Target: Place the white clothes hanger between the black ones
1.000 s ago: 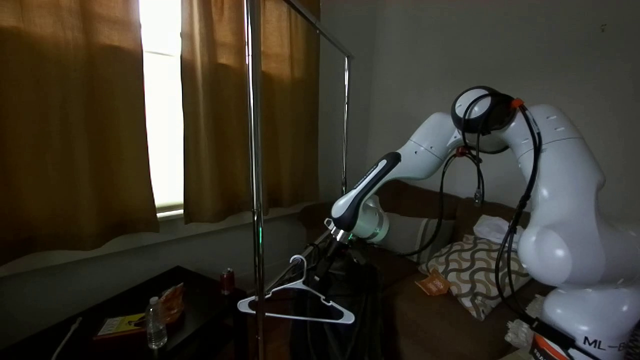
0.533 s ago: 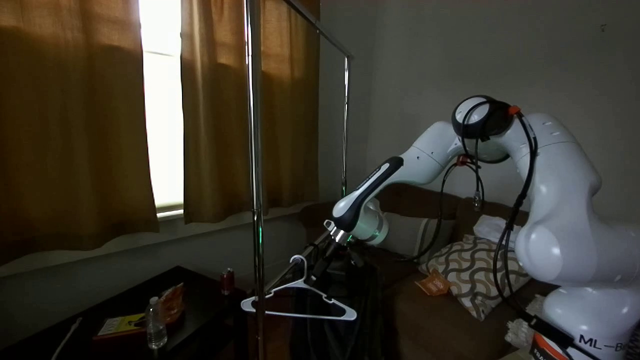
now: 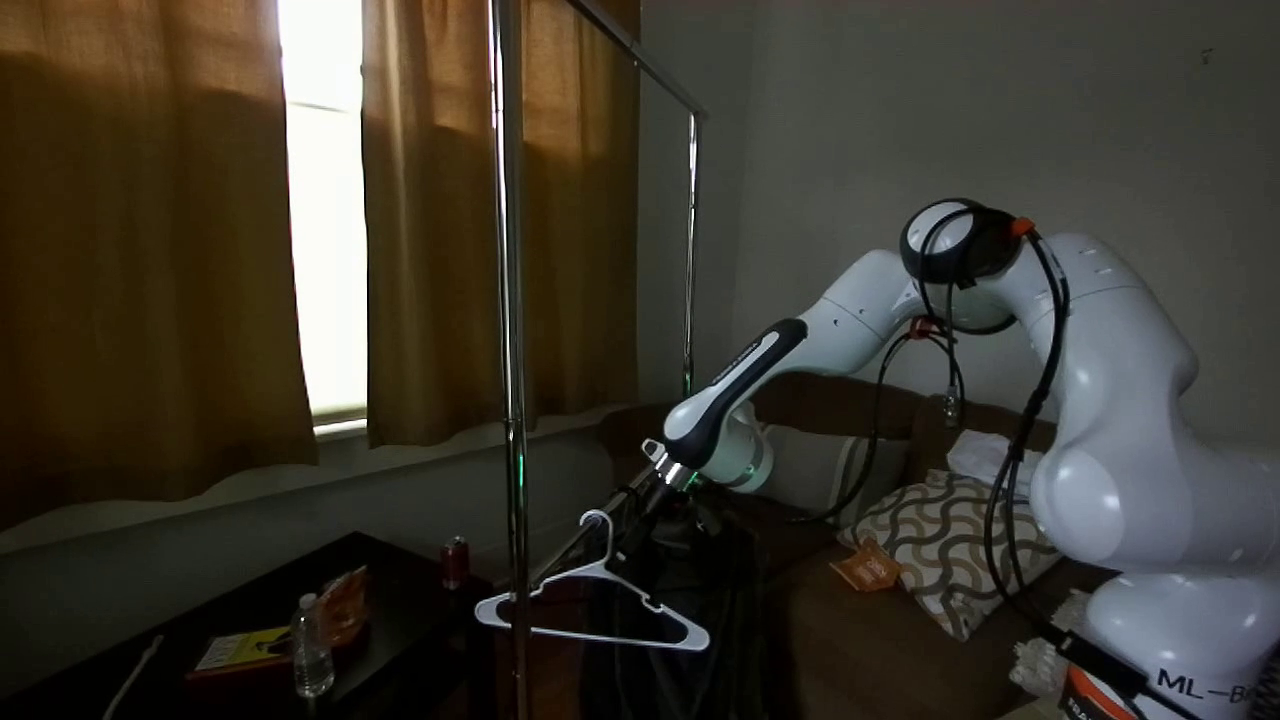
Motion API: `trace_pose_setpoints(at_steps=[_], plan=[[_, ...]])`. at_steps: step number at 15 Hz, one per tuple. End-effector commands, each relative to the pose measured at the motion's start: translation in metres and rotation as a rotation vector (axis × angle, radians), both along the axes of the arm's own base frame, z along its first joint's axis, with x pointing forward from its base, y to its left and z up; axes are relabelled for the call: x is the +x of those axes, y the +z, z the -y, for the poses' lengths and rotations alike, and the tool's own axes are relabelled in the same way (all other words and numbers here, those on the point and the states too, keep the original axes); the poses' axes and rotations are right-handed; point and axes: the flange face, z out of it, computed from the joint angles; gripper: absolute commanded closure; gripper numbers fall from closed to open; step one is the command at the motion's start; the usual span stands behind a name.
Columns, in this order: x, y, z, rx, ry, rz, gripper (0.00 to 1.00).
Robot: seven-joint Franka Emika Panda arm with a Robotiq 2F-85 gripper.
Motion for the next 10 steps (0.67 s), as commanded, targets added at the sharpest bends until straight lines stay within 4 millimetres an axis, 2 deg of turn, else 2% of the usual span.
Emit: trace_pose_setpoints(at_steps=[1,2,10], plan=[[0.005,-0.013,-0.006,0.033,-0.006,0.017,0.1],[0.006,-0.017,-0.007,0.043,-0.003,0.016,0.27],[0.01,-0.032,-0.013,0.064,0.017,0.017,0.89]])
